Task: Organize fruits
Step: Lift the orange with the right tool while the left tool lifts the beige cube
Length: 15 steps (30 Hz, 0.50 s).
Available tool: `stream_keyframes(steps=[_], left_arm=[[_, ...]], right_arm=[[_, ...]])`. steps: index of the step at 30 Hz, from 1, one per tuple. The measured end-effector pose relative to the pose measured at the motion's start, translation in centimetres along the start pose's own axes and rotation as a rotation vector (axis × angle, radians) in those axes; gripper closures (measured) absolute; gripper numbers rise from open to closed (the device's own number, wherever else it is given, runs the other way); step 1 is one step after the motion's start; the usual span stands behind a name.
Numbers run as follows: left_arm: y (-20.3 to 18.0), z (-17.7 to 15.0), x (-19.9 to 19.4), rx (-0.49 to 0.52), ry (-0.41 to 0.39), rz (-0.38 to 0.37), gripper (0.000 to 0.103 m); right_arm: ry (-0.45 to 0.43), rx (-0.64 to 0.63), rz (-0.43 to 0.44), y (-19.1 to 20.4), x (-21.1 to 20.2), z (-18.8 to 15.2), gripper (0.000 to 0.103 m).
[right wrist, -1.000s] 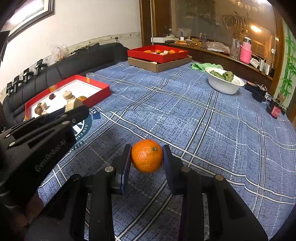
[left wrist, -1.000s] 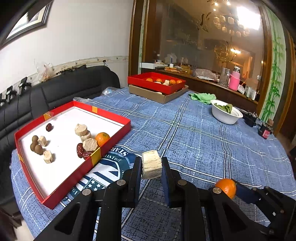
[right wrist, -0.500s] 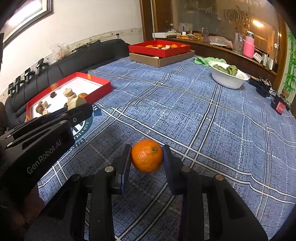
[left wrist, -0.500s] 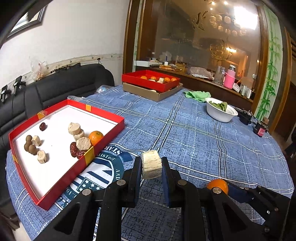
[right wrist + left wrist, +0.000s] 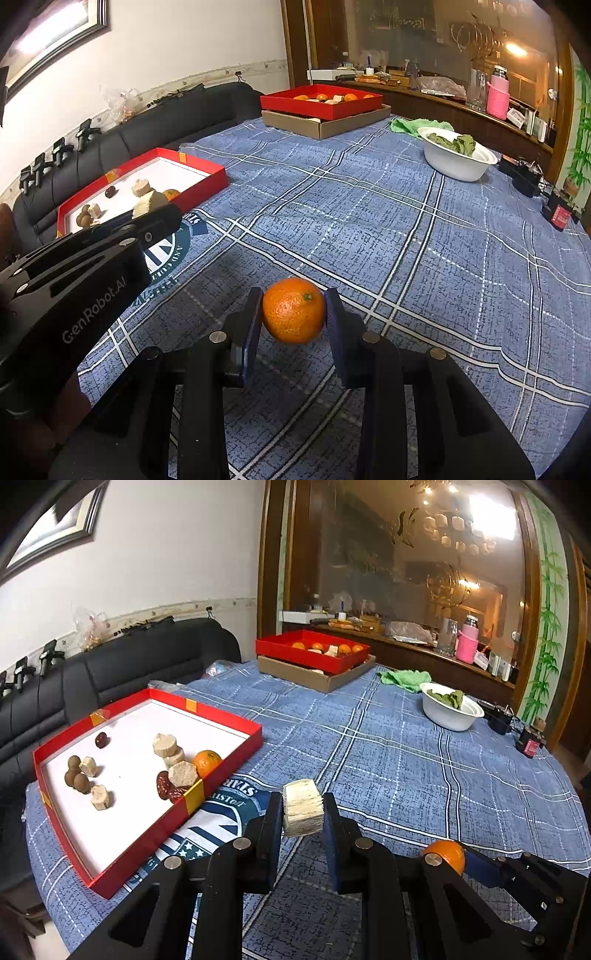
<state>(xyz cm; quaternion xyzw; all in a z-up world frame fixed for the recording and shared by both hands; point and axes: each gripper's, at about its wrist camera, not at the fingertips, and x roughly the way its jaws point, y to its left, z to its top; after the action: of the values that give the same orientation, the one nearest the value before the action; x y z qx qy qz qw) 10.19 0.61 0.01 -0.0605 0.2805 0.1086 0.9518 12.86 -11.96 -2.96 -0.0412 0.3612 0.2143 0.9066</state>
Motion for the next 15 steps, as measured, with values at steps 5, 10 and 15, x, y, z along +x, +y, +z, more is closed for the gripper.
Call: stream_keyframes(steps=[5,10,15], left_arm=[[-0.10,-0.01,-0.31,0.004,-0.016,0.014,0.083],[0.04,-0.01,-0.39,0.000,-0.021,0.017,0.083],[-0.04,-0.03,-0.44,0.001,-0.021,0.016,0.083]], right_arm=[[-0.003,-0.008,-0.006,0.13,-0.09,0.01,0.071],[-0.003,-0.006,-0.006,0.02,-0.10,0.02,0.071],[-0.003,-0.006,-0.006,0.02,-0.10,0.02,0.071]])
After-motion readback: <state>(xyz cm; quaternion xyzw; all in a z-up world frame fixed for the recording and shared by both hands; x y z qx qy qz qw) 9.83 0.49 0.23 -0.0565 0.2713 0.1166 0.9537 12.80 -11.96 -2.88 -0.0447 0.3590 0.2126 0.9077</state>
